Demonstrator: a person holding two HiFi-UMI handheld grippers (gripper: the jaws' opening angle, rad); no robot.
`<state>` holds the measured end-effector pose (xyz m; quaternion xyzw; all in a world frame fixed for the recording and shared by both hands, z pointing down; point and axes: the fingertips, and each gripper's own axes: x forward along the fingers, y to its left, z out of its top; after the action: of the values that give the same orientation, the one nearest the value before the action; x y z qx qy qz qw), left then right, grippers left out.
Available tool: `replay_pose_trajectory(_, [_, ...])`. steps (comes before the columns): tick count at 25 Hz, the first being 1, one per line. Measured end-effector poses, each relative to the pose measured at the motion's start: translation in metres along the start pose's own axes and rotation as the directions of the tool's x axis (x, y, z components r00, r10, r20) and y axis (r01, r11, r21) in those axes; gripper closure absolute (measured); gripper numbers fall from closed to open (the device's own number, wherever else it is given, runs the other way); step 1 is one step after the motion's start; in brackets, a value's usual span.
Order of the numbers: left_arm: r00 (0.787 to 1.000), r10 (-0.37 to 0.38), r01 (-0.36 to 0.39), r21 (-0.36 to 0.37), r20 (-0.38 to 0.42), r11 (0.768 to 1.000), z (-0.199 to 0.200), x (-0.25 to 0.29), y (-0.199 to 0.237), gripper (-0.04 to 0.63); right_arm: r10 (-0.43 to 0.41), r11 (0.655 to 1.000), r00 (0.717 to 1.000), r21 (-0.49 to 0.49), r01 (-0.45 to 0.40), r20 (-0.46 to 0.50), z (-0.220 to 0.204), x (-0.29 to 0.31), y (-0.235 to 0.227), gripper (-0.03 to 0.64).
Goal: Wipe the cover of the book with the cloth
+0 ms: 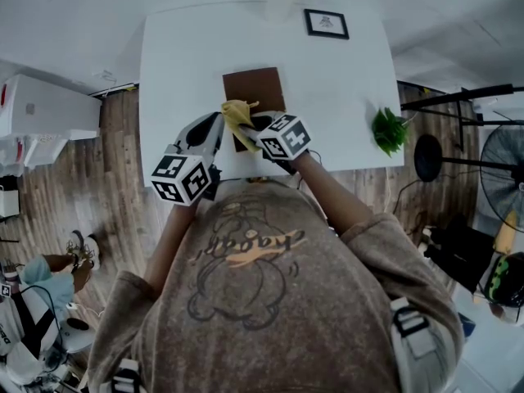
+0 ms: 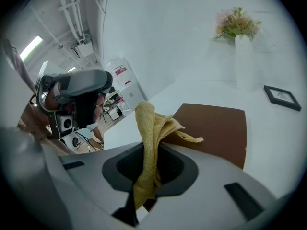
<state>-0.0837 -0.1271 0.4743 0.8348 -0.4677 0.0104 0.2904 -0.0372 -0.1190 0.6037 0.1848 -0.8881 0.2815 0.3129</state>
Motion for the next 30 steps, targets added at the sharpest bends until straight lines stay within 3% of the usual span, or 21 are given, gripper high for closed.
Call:
replay_pose_trajectory(8, [1.0, -0.01, 0.01, -0.004, 0.002, 1.0, -0.001, 0.006, -0.003, 0.592, -0.077, 0.997, 0.997, 0.018, 0.077, 0.012, 0.004, -0.016, -0.037, 0.555])
replay_pose_trajectory(24, [0.999, -0.034, 0.034, -0.004, -0.018, 0.999, -0.003, 0.019, -0.008, 0.591, -0.237, 0.959, 0.97, 0.169, 0.227, 0.044, -0.022, -0.078, -0.109, 0.554])
replay_pose_trajectory(30, [0.999, -0.034, 0.034, -0.003, -0.022, 0.999, -0.005, 0.017, -0.012, 0.591, -0.201, 0.961, 0.977, 0.205, 0.183, 0.068, -0.02, -0.09, -0.088, 0.555])
